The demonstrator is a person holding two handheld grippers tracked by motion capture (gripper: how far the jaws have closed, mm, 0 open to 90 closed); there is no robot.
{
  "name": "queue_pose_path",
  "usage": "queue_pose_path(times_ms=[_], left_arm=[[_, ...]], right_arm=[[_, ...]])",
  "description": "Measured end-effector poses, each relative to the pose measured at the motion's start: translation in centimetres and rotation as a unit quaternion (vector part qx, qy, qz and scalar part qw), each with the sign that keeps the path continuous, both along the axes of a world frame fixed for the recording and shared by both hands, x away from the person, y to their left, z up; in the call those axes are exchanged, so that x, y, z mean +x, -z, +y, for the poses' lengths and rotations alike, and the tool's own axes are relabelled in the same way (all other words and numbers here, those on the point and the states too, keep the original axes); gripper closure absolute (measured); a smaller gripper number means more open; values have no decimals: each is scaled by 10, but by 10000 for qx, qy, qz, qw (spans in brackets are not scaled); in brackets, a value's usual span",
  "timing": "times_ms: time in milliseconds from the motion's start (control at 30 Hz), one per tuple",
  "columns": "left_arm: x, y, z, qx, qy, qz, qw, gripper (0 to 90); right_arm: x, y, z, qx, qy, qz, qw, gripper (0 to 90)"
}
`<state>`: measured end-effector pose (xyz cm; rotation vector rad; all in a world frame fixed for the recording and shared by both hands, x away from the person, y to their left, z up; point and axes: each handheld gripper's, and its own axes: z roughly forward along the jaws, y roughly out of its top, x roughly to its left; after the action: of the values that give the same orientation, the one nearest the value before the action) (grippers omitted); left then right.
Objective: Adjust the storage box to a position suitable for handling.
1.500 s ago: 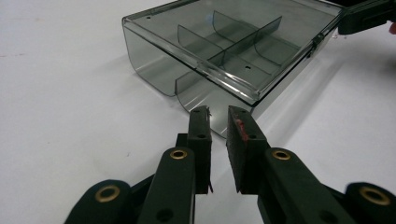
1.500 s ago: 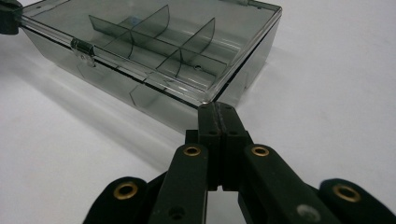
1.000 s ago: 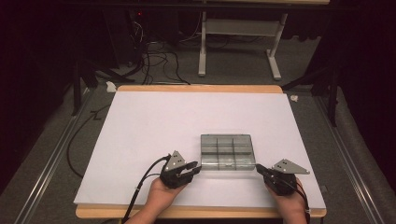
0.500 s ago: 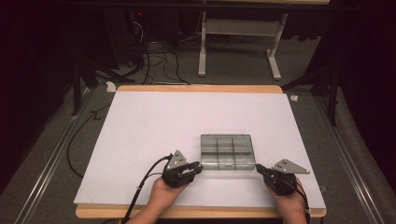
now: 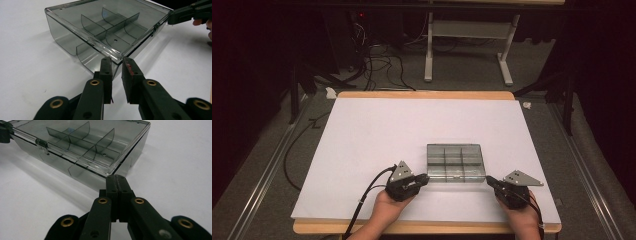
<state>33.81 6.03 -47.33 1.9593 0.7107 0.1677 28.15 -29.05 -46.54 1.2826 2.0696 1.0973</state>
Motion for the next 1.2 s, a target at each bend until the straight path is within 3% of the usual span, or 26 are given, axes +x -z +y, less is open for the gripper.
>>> queue_pose_path(times_ms=[1200], left_arm=[[2, -13, -1, -285, 13, -92, 9996, 870]], right_arm=[[1, -15, 5, 145, 12, -278, 9995, 900]])
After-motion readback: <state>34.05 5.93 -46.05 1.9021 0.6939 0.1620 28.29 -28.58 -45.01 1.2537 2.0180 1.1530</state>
